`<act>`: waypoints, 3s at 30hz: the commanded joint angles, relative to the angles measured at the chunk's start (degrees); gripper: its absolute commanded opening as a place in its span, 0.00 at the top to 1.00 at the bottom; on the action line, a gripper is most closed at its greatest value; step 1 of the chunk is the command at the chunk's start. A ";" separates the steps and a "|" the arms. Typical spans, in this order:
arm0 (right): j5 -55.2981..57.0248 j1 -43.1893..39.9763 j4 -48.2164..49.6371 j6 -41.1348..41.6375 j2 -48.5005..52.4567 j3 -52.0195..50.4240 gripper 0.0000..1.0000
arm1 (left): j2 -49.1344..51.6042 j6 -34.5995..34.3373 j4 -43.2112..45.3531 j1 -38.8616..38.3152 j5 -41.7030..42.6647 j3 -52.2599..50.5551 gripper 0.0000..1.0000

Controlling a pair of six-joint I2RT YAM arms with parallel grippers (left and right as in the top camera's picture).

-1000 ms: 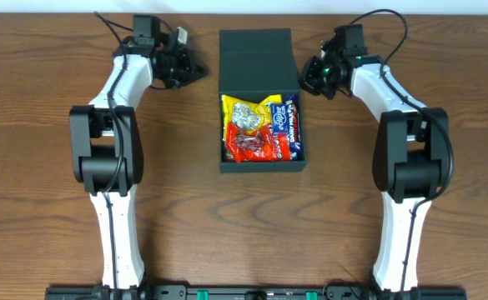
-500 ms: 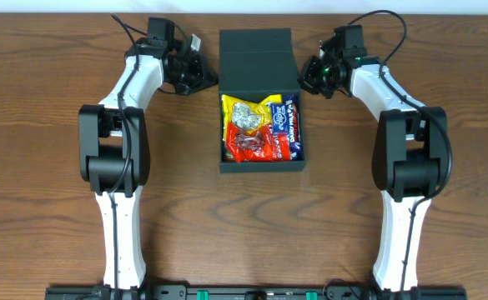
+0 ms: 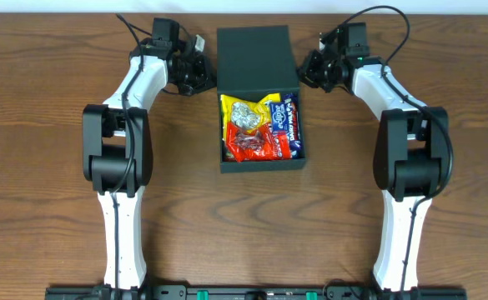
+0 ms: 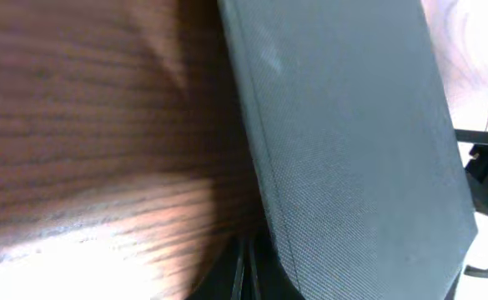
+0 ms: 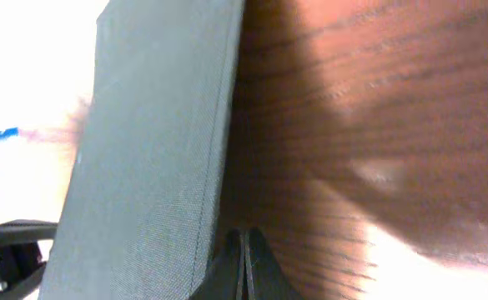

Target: Pack container

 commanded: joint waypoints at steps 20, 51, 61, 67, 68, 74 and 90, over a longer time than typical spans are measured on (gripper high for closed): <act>-27.87 -2.75 15.17 -5.05 0.22 -0.15 0.98 | -3.08 6.58 4.87 0.24 14.64 4.85 0.94; -15.34 -2.05 -14.36 -22.75 -15.52 -0.15 0.98 | -18.69 27.74 -22.21 0.22 -0.09 4.85 0.94; -0.33 -2.08 -18.91 -29.68 -27.43 -0.15 0.98 | -24.94 29.18 -32.41 0.20 -2.38 4.85 0.94; -0.15 -2.01 -20.61 -30.97 -35.65 -0.15 0.98 | -34.38 29.24 -36.89 -0.02 -7.96 4.83 0.94; -0.15 -1.86 -21.62 -31.69 -36.94 -0.15 0.98 | -36.09 29.62 -37.92 -0.02 -9.05 4.83 0.94; 3.87 0.28 -31.69 -34.16 -44.33 -0.15 0.98 | -46.34 36.48 -47.60 0.00 -9.66 4.81 0.94; 12.17 10.67 -54.60 -29.27 -74.82 -16.33 0.98 | -86.14 36.68 -52.78 0.00 -9.57 -15.50 0.94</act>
